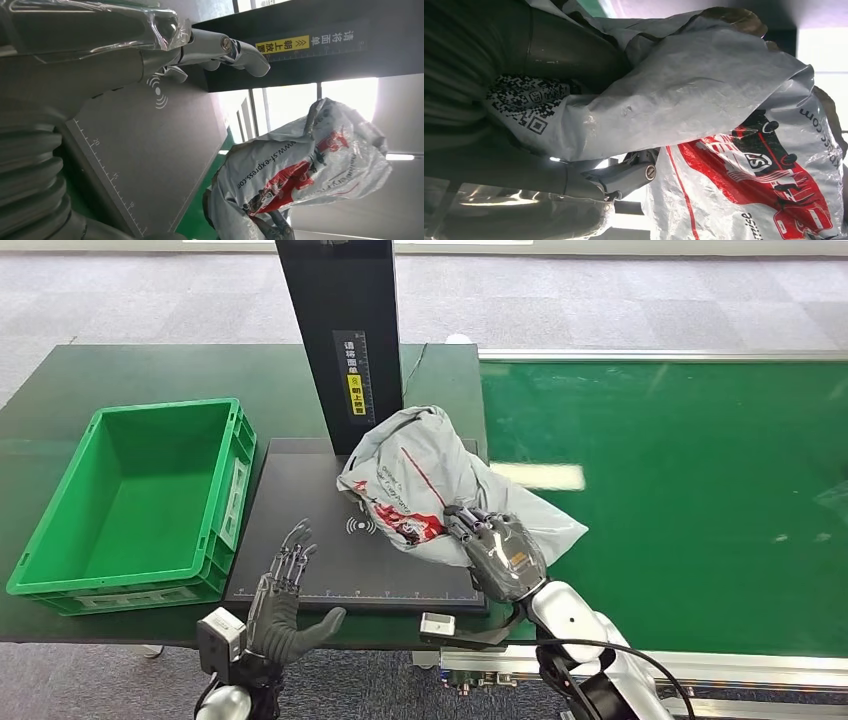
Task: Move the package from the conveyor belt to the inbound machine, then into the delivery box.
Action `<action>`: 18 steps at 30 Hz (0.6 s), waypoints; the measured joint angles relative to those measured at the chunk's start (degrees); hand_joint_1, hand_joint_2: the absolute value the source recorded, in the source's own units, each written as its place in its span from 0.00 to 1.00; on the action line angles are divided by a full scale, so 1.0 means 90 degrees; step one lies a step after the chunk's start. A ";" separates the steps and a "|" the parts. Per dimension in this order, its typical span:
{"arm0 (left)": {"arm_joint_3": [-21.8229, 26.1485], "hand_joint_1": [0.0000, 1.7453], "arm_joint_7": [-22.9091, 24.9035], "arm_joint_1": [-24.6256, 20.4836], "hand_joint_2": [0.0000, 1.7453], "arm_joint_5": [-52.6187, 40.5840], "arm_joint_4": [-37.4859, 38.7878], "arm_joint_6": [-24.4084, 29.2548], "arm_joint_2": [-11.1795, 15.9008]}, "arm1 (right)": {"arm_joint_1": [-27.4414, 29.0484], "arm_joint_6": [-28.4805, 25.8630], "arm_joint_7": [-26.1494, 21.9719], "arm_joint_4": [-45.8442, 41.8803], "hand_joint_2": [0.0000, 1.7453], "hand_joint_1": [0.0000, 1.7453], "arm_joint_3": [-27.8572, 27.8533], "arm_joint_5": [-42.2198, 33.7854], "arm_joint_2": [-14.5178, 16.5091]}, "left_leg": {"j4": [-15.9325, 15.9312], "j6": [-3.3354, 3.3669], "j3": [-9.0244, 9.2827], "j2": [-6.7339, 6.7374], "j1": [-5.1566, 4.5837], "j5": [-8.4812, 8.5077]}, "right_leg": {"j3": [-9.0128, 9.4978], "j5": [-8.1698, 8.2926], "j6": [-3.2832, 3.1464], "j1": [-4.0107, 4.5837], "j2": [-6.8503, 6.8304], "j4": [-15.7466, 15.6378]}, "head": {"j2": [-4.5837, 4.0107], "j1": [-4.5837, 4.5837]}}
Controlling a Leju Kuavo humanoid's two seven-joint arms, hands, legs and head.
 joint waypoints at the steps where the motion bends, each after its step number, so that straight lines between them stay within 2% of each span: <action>1: -0.0010 0.00 -0.0005 -0.0025 1.00 0.0006 0.0018 -0.0004 0.0000 | -0.0002 -0.0082 -0.0033 0.0011 1.00 1.00 0.0042 0.0025 0.0005 | 0.0000 0.0000 -0.0001 0.0000 0.0000 0.0000 | 0.0000 0.0000 0.0000 0.0000 0.0000 0.0000 | 0.0000 0.0001; 8: -0.0078 0.00 -0.0018 -0.0183 1.00 0.0035 0.0154 -0.0049 0.0001 | -0.0006 -0.0043 -0.0134 0.0157 1.00 0.99 0.0234 -0.0142 0.0117 | 0.0000 0.0000 -0.0001 0.0000 0.0000 0.0000 | 0.0000 0.0000 0.0000 0.0000 0.0000 0.0000 | 0.0000 0.0001; 9: -0.0078 0.00 -0.0020 -0.0188 1.00 0.0035 0.0171 -0.0055 0.0002 | -0.0006 -0.0043 -0.0139 0.0177 1.00 0.93 0.0249 -0.0151 0.0124 | 0.0000 0.0000 -0.0001 0.0000 0.0000 0.0000 | 0.0000 0.0000 0.0000 0.0000 0.0000 0.0000 | 0.0000 0.0001; 12: -0.0078 0.00 -0.0025 -0.0195 1.00 0.0039 0.0209 -0.0066 0.0002 | -0.0007 -0.0035 -0.0158 0.0225 1.00 0.21 0.0276 -0.0169 0.0145 | 0.0000 0.0000 -0.0001 0.0000 0.0000 0.0000 | 0.0000 0.0000 0.0000 0.0000 0.0000 0.0000 | 0.0000 0.0000; 13: -0.0078 0.00 -0.0028 -0.0199 1.00 0.0041 0.0219 -0.0069 0.0003 | -0.0008 -0.0014 -0.0162 0.0240 1.00 0.01 0.0284 -0.0180 0.0151 | 0.0000 0.0000 -0.0001 0.0000 0.0000 0.0000 | 0.0000 0.0000 0.0000 0.0000 0.0000 0.0000 | 0.0000 0.0000; 18: -0.0081 0.00 -0.0045 -0.0240 1.00 0.0042 0.0287 -0.0082 0.0007 | -0.0025 0.0143 -0.0197 0.0344 1.00 0.00 0.0318 -0.0339 0.0206 | 0.0000 0.0000 0.0000 0.0000 0.0000 0.0000 | 0.0000 0.0000 0.0000 0.0000 0.0000 0.0000 | 0.0000 0.0000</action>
